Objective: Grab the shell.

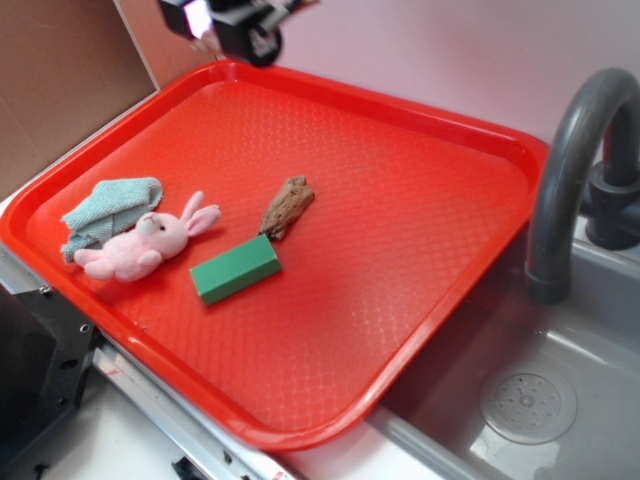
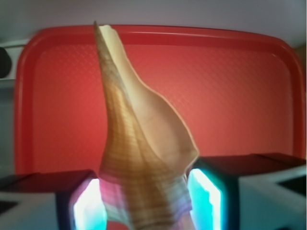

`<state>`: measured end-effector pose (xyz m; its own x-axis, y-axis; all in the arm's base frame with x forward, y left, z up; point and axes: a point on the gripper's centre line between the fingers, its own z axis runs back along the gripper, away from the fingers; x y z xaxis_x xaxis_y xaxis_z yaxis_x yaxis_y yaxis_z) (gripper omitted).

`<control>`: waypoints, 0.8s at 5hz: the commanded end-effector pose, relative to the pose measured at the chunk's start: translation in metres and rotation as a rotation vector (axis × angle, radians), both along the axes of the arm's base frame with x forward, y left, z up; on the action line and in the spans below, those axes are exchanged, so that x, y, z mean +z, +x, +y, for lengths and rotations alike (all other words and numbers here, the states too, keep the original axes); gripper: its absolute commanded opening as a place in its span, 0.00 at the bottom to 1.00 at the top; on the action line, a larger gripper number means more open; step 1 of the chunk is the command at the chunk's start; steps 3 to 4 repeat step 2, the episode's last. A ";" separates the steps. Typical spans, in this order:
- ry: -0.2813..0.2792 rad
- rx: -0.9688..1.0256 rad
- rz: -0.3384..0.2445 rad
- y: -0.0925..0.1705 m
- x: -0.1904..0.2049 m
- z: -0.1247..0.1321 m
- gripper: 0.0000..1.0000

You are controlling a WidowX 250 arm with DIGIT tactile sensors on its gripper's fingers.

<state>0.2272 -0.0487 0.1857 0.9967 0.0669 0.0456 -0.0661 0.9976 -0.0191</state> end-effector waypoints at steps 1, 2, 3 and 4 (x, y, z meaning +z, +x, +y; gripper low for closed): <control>-0.060 0.044 -0.069 -0.024 0.011 0.004 0.00; -0.093 -0.168 0.019 -0.014 0.009 0.012 1.00; -0.093 -0.168 0.019 -0.014 0.009 0.012 1.00; -0.093 -0.168 0.019 -0.014 0.009 0.012 1.00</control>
